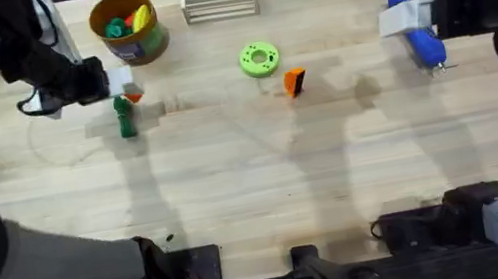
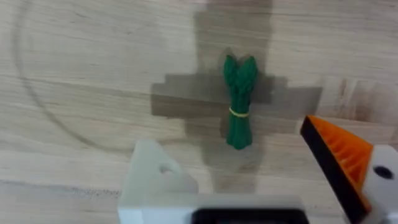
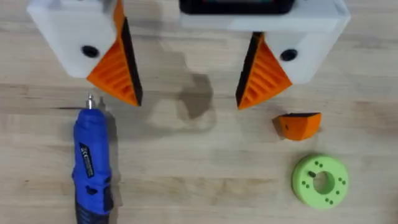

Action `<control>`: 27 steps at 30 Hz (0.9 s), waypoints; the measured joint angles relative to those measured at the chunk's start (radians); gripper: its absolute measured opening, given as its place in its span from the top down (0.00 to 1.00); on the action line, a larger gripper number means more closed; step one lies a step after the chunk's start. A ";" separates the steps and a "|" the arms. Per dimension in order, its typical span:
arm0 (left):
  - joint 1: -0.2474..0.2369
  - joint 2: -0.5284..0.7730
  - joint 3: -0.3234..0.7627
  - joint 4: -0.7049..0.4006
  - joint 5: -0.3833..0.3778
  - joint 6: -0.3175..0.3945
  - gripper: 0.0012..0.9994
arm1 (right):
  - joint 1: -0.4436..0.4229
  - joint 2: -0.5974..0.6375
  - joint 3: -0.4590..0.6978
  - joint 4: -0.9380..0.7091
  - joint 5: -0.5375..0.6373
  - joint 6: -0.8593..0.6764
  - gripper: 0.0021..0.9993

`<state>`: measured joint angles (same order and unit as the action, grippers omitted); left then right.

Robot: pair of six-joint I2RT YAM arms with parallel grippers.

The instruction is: Pick up the gripper from the table and insert it into the empty holder that is missing its gripper. Then pick up a screw, insert it into the mounting hole, and use the screwdriver to tighten it. Finally, clean up the table by picking up the vegetable and placing it into the bucket.

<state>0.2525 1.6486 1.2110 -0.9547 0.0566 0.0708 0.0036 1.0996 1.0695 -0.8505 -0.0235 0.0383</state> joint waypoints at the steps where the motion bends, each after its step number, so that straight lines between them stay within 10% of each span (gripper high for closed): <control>1: 0.000 0.050 0.000 0.010 0.005 0.004 0.01 | 0.000 0.000 0.000 0.000 0.000 0.000 0.12; 7: 0.000 0.139 -0.024 0.053 0.008 0.004 0.05 | 0.000 0.000 0.000 0.000 0.000 0.000 0.12; 13: 0.000 0.139 -0.029 0.053 0.014 0.005 0.93 | 0.000 0.000 0.000 0.000 0.000 0.000 0.12; 15: 0.000 0.139 -0.029 0.053 0.015 0.008 0.99 | 0.000 0.000 0.000 0.000 0.000 0.000 0.12; 18: 0.000 0.139 -0.029 0.053 0.019 0.011 0.67 | 0.000 0.000 0.000 0.000 0.000 0.000 0.12; 19: 0.000 0.139 -0.029 0.053 0.031 0.011 0.22 | 0.000 0.000 0.000 0.000 0.000 0.000 0.12; 20: 0.000 0.139 -0.029 0.053 0.034 0.008 0.09 | 0.000 0.000 0.000 0.000 0.000 0.000 0.12; 27: 0.000 0.061 -0.035 0.043 0.067 0.008 0.04 | 0.000 0.000 0.000 0.000 0.000 0.000 0.12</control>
<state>0.2523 1.7097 1.1759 -0.9113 0.1233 0.0788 0.0033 1.0996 1.0695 -0.8505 -0.0235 0.0380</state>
